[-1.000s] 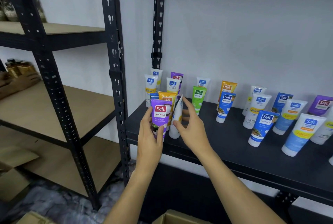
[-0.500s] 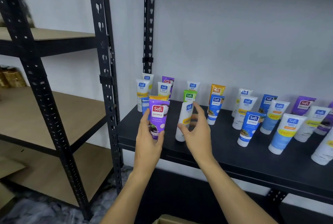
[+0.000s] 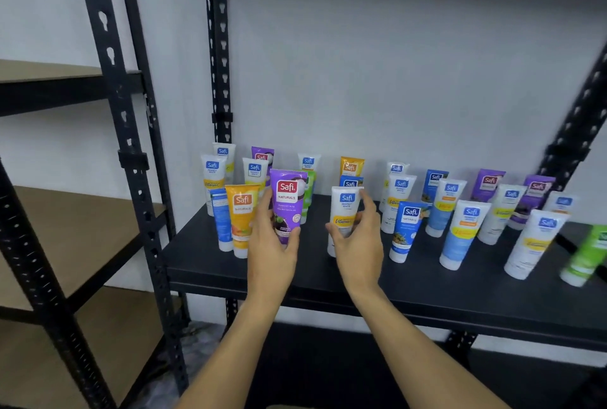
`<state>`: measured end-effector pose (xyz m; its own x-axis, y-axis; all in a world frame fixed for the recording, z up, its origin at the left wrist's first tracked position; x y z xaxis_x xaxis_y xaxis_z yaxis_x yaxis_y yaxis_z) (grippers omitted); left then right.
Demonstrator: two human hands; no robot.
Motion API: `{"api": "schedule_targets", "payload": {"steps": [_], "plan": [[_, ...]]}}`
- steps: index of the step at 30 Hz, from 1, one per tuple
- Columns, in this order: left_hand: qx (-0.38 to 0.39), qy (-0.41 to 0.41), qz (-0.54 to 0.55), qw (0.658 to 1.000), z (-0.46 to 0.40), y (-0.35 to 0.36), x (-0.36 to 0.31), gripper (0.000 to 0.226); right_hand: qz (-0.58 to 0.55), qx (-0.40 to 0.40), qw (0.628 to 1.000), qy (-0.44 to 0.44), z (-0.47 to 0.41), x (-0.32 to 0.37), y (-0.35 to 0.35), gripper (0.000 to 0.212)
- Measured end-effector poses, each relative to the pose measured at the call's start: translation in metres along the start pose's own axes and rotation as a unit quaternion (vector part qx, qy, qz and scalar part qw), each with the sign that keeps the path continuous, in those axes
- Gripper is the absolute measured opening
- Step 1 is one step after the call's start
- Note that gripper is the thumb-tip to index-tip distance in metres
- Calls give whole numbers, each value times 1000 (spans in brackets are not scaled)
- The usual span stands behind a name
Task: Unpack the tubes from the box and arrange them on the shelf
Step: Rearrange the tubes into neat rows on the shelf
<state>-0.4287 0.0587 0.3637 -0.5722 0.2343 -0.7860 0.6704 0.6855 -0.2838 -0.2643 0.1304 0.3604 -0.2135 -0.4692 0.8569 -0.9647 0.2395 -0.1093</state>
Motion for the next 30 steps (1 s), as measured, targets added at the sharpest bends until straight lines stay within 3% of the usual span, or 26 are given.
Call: {"api": "schedule_targets", "payload": {"steps": [21, 26, 30], "plan": [[34, -22, -77, 996, -14, 38, 21, 86, 55, -32, 998, 21, -5, -19, 3, 95], [47, -31, -97, 994, -19, 46, 27, 85, 69, 8, 995, 72, 2, -34, 3, 112], [51, -33, -105, 993, -24, 51, 33, 84, 77, 44, 992, 90, 6, -41, 4, 115]]}}
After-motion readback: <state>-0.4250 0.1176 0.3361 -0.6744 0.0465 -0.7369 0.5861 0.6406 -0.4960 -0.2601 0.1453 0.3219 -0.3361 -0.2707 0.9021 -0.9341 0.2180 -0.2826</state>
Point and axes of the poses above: each hand's wrist, its own z-axis away from the middle knuckle, its own y-axis out of the palm, x = y × z, the point moved 5 cm from there along -z, towards the middle knuckle, and after that the axes turned 15 degrees about -z, right-handed, at the moved point
